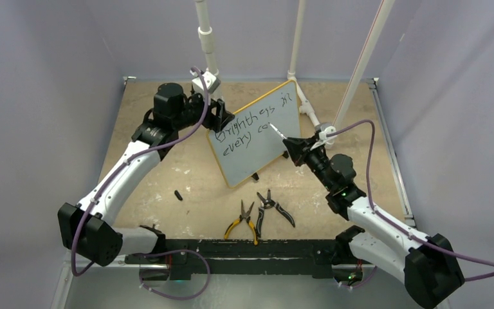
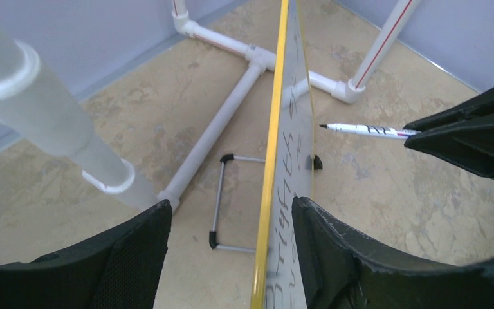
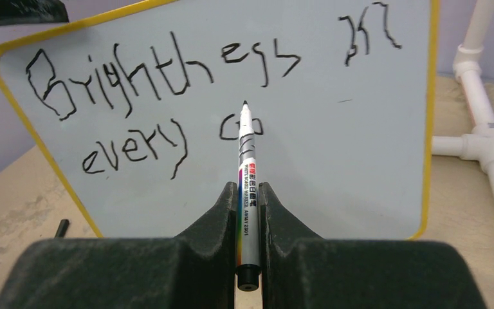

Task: Write a sentence on the whiteboard

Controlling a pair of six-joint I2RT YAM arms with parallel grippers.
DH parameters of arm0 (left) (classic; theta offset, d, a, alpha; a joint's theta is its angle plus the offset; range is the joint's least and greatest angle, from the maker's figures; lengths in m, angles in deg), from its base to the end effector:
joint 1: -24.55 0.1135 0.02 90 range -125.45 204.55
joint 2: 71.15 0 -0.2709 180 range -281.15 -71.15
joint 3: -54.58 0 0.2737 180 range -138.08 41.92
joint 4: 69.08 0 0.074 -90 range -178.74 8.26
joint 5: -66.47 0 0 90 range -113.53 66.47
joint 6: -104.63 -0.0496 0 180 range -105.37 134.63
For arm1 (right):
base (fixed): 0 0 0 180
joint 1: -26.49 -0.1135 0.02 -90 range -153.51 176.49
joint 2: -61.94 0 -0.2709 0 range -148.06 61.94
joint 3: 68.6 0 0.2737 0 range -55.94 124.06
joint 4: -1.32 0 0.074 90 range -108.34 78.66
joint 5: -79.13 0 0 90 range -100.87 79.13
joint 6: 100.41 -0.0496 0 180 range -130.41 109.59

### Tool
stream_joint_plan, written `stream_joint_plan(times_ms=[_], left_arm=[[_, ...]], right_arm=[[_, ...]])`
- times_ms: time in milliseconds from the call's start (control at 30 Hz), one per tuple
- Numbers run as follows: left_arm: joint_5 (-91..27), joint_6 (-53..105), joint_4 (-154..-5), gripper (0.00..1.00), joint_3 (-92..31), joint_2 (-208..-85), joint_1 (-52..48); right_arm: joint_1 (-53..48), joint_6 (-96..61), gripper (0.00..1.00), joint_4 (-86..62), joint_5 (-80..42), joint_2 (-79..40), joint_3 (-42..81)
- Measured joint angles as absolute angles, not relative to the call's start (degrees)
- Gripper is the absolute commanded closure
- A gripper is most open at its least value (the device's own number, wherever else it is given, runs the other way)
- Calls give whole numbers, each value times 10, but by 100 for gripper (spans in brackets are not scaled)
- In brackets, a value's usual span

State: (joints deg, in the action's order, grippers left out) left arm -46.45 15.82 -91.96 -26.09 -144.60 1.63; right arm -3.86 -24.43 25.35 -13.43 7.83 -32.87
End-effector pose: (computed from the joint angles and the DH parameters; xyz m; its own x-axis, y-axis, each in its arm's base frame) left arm 0.2961 -0.1462 0.3753 -0.2632 0.0905 -0.9605 0.6988 0.7043 -0.1251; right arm 0.2093 0.1251 0.2588 -0.0492 0.2517 -0.9666 -0.5475 0.8026 0.2368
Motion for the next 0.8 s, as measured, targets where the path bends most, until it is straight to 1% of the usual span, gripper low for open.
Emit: stream_joint_plan(times_ms=[133, 267, 500, 567, 633, 700, 800], left_arm=[[-440, 145, -934, 30, -329, -1484, -7], [-421, 133, -947, 25, -387, -1532, -37], [-411, 124, -975, 24, -443, -1607, -55], [-411, 124, -978, 26, -451, -1621, -56], [-411, 124, -980, 30, -455, -1632, -57], [-411, 124, -985, 37, -457, -1638, -59], [-411, 123, -992, 50, -457, -1643, -60]], right_arm=[[-4, -250, 100, 257, -151, 97, -339], [11, -255, 100, 264, -161, 108, -356], [12, -252, 100, 273, -170, 105, -366], [12, -249, 100, 279, -170, 103, -366], [12, -247, 100, 291, -169, 98, -366], [12, -244, 100, 302, -168, 89, -366], [12, -243, 100, 313, -165, 67, -366]])
